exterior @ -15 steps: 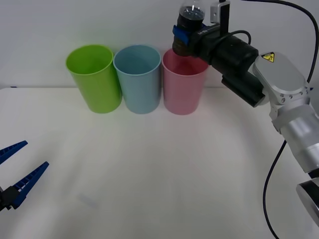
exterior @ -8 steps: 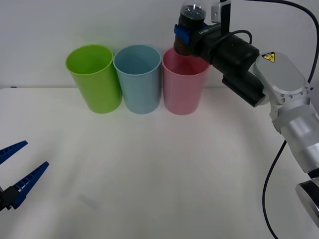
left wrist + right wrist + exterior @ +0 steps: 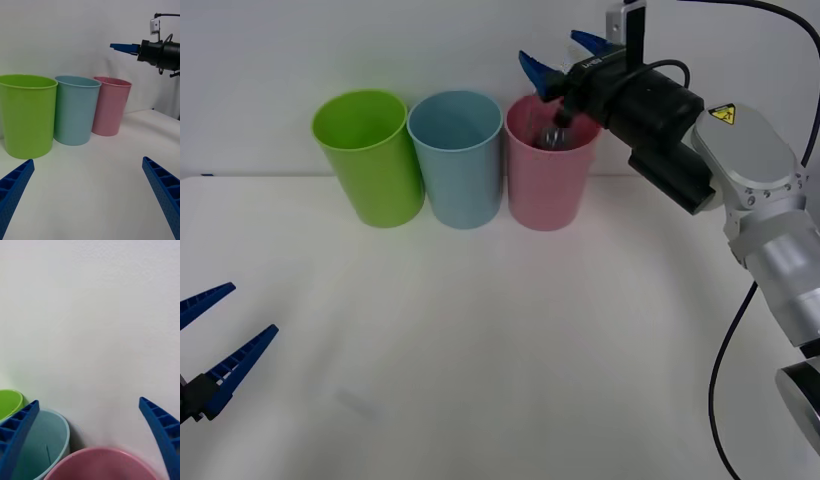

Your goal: Grasp the object on the table and drop it into the matching bin: aluminum can to the light blue bin, PET bottle to the pink bin.

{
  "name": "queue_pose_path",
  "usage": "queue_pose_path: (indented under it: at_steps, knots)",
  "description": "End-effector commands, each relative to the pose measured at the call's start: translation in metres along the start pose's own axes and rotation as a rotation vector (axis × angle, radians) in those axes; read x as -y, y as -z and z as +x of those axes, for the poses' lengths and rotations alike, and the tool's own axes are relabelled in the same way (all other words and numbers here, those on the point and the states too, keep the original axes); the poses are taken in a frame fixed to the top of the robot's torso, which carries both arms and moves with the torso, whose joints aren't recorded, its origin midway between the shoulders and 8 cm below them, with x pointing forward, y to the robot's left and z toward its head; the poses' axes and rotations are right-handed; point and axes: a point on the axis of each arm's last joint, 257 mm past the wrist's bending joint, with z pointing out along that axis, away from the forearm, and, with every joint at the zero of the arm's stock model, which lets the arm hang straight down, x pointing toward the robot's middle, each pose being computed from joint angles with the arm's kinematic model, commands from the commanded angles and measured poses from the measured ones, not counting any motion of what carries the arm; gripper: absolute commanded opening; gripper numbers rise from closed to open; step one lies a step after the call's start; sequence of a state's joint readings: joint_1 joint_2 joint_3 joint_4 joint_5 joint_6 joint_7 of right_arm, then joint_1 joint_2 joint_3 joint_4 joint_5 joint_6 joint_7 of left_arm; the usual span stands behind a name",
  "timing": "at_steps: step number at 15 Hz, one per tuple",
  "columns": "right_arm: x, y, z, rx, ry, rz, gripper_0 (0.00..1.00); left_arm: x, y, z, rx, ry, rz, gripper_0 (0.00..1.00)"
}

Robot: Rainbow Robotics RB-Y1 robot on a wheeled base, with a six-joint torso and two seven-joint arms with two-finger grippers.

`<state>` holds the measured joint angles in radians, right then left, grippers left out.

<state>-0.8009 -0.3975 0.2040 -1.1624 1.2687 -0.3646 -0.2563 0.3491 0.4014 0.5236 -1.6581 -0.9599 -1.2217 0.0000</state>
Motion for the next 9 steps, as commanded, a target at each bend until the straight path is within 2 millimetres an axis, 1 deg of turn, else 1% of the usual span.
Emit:
queue_pose_path:
  at_steps: [1,6,9]
  knots:
    - [0.001,0.002,0.001,-0.003,-0.005,-0.005,1.0,0.0,0.0,0.0,0.0,0.0,0.0,1.0]
    - [0.003,0.011,0.005,-0.014,-0.013,-0.033,1.0,0.0,0.0,0.0,0.0,0.0,0.0,1.0]
    - [0.004,0.024,0.002,-0.006,-0.002,-0.042,1.0,0.0,0.0,0.0,0.0,0.0,0.0,1.0]
